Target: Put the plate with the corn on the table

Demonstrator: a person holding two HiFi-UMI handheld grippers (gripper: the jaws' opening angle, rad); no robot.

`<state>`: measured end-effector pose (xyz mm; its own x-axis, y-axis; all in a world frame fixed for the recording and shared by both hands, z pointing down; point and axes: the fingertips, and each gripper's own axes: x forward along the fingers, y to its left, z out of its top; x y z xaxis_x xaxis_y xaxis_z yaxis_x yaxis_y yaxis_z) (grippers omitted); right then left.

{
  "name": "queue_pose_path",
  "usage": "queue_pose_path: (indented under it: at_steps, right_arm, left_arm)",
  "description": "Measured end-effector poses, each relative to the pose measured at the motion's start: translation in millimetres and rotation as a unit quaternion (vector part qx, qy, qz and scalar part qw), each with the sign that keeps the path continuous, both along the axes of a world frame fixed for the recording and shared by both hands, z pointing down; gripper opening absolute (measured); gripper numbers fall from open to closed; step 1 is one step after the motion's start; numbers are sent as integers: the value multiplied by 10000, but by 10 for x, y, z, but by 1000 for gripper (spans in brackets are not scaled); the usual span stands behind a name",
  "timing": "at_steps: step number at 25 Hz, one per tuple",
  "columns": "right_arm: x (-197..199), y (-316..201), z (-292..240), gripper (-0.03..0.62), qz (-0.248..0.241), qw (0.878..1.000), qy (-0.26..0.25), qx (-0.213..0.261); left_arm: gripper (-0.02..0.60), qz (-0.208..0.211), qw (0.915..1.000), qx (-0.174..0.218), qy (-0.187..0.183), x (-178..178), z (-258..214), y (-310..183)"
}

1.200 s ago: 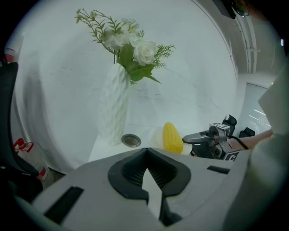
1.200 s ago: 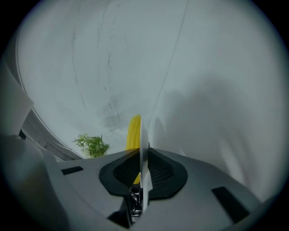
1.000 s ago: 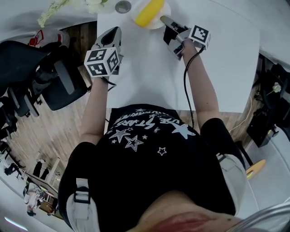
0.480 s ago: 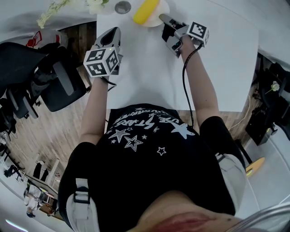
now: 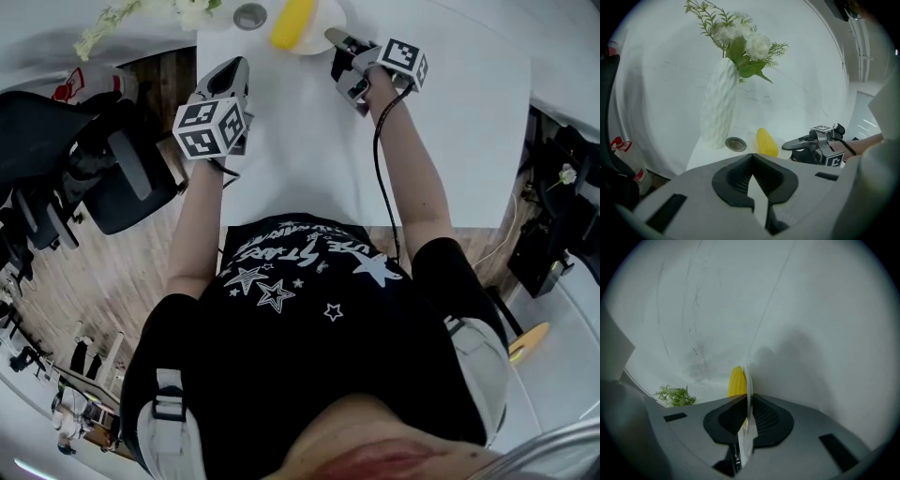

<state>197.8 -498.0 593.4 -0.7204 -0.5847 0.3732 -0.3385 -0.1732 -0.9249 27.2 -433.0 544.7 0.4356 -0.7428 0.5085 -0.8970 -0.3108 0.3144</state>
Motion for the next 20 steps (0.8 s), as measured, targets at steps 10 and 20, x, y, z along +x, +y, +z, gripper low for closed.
queue_pose_path:
  at_steps: [10, 20]
  right_arm:
    - [-17, -4, 74, 51, -397, 9866, 1580, 5]
    - [-73, 0, 14, 195, -1020, 9515, 2891, 254]
  left_arm:
    - [5, 19, 10000, -38, 38, -19, 9, 33]
    - [5, 87, 9999, -79, 99, 2, -14, 159]
